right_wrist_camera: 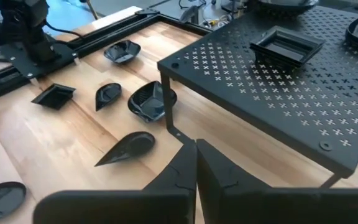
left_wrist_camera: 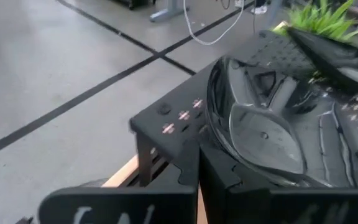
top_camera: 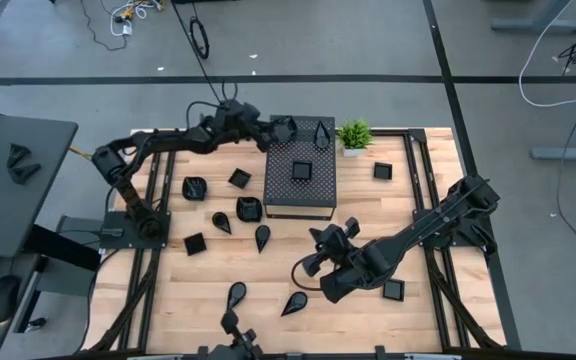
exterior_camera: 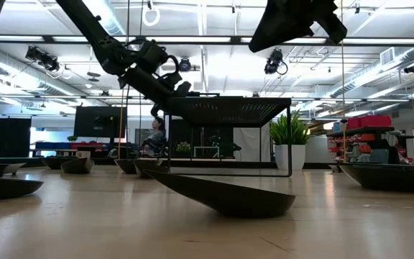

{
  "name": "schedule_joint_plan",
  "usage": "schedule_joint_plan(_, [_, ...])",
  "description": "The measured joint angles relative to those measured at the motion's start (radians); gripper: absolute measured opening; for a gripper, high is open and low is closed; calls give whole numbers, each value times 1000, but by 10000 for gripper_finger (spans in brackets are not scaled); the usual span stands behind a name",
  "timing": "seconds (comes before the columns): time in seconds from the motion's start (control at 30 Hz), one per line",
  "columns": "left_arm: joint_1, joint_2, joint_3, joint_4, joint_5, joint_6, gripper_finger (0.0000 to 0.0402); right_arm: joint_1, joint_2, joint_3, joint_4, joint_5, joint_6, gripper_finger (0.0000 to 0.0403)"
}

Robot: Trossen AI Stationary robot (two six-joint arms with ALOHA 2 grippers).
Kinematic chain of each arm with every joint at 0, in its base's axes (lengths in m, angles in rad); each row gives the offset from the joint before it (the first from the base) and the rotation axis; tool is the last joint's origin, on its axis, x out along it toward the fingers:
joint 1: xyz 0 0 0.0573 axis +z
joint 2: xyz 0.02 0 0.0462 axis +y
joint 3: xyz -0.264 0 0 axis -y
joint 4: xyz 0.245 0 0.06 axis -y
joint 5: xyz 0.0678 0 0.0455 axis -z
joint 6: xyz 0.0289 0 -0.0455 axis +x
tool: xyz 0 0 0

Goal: Pick & Place Mini shaped plates
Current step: Adjust the black leaf-shaped plate, then stack the black square-shaped plate on top of the black square-shaped plates on the shelf

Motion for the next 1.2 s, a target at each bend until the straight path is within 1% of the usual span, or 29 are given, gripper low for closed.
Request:
schedule_joint_plan(0.2, [-23, 0, 0, 7, -4, 0, 7, 0, 0, 0, 37, 0, -52, 8])
schedule_joint_plan(0.27, [-23, 0, 0, 6, -22, 10, 6, 0, 0, 0, 39, 0, -56, 8])
schedule_joint_plan(0.47, [3, -33, 0, -44, -41, 35, 9, 0, 0, 0, 40, 0, -52, 8])
schedule_joint_plan(0.6, [12, -118, 0, -161, -41, 118, 8, -7, 0, 0, 40, 0, -52, 8])
schedule_joint_plan(0.7, [1, -209, 0, -310, -41, 203, 4, -22, 0, -9, 51, 0, -56, 8])
schedule_joint_plan(0.77, [-18, -267, 0, -415, -41, 243, 4, -36, 0, -45, 89, 1, -62, 8])
schedule_joint_plan(0.83, [-48, -323, -1, -522, -41, 262, 5, -46, 0, -101, 163, 2, -84, 8])
schedule_joint_plan(0.9, [-93, -370, -1, -600, -41, 267, 5, -46, 0, -158, 273, 26, -115, 8])
schedule_joint_plan(1.0, [-184, -434, -1, -677, -41, 250, 3, -28, 0, -215, 398, 60, -210, 8])
schedule_joint_plan(1.13, [-350, -472, -1, -709, -48, 226, 5, 25, -1, -224, 407, 70, -322, 8])
schedule_joint_plan(1.2, [-442, -472, -1, -708, -77, 225, 5, 55, -9, -224, 390, 12, -355, 8])
